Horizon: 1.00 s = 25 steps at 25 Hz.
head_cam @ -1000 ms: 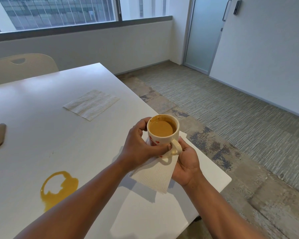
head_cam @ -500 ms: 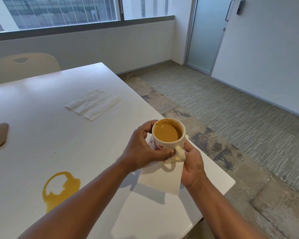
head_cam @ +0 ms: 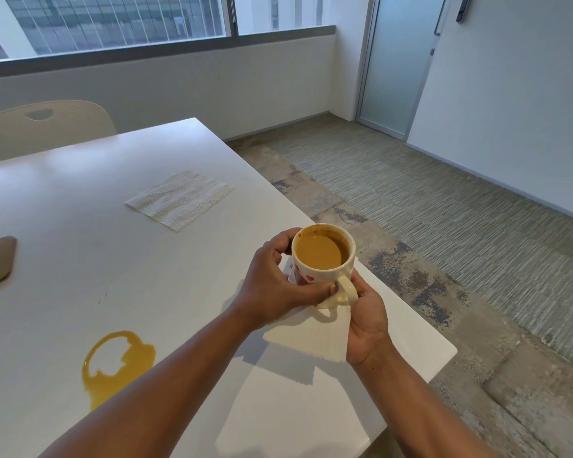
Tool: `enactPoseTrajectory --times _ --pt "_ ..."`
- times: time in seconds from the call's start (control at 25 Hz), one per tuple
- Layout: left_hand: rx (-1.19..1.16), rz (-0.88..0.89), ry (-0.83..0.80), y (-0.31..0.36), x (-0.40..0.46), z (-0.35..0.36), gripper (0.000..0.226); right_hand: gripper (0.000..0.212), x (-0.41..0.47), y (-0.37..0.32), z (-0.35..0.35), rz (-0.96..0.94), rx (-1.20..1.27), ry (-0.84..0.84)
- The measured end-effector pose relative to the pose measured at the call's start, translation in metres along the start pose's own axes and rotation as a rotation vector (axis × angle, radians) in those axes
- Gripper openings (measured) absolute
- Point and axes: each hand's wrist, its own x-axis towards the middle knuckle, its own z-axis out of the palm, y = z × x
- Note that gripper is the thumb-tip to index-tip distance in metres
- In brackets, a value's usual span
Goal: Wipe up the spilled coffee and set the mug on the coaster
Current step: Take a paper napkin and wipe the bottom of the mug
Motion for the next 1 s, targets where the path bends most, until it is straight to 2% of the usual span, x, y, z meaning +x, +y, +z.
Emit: enactPoseTrajectory --times 0.24,0.44,0.8,1.0 --pt "-0.025 0.005 -0.054 -0.002 0.004 -0.011 0.074 0.061 -0.002 -0.004 0.009 0.016 -0.019 0.041" --pt "-0.004 -0.004 -0.08 -0.004 0.005 -0.015 0.077 0.068 -0.001 -0.011 0.007 0.034 -0.068 0.066" --pt "0.006 -0.008 -0.054 0.002 -0.002 -0.019 0.079 0.066 -0.006 -0.022 0.005 -0.011 -0.024 0.066" --pt "0.005 -0.001 -0.051 0.0 -0.005 -0.026 0.078 0.066 -0.008 -0.035 -0.005 -0.095 -0.055 0.134"
